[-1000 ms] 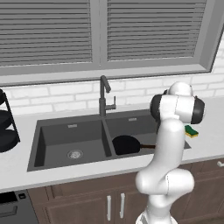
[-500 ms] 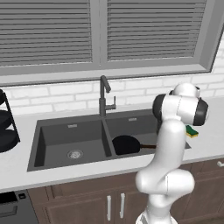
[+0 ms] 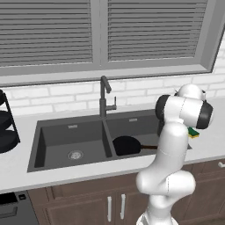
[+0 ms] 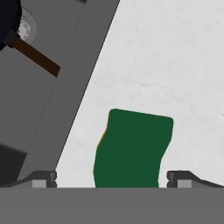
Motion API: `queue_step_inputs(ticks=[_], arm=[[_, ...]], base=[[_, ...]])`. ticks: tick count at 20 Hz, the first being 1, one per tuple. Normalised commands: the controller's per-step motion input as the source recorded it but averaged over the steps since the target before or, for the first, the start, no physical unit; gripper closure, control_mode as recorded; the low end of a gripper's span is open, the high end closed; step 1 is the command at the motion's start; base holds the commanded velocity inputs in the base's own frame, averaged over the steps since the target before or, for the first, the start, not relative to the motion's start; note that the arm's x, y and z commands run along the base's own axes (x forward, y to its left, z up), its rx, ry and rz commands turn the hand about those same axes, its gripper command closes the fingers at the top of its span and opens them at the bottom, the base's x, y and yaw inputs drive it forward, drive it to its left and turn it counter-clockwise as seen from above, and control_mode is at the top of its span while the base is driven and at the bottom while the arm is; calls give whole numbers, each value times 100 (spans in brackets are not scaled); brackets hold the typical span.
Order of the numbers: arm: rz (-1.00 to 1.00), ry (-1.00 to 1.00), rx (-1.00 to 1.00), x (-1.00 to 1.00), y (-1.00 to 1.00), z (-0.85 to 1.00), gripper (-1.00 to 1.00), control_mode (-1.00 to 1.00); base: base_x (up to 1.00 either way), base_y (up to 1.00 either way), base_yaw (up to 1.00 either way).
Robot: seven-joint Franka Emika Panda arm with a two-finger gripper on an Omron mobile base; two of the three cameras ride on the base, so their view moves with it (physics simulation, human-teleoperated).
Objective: Pick the pan and sponge and place them into the sink. Then turn on the water.
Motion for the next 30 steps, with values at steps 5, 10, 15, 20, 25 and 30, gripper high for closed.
queue_step_inputs(ticks=[5, 10, 15, 20, 25, 30], arm=[[0, 1, 0, -1, -11, -8, -100, -100], [0, 0, 0, 0, -26, -11, -100, -100], [0, 2, 0, 0, -5, -31, -100, -100], [0, 1, 0, 0, 0, -34, -100, -100], [0, 0, 0, 0, 0, -27, 100, -100], [0, 0, 0, 0, 0, -1, 100, -100]], base=[[0, 0, 0], [0, 0, 0], [0, 0, 0], [0, 0, 0], [0, 0, 0], [0, 0, 0]])
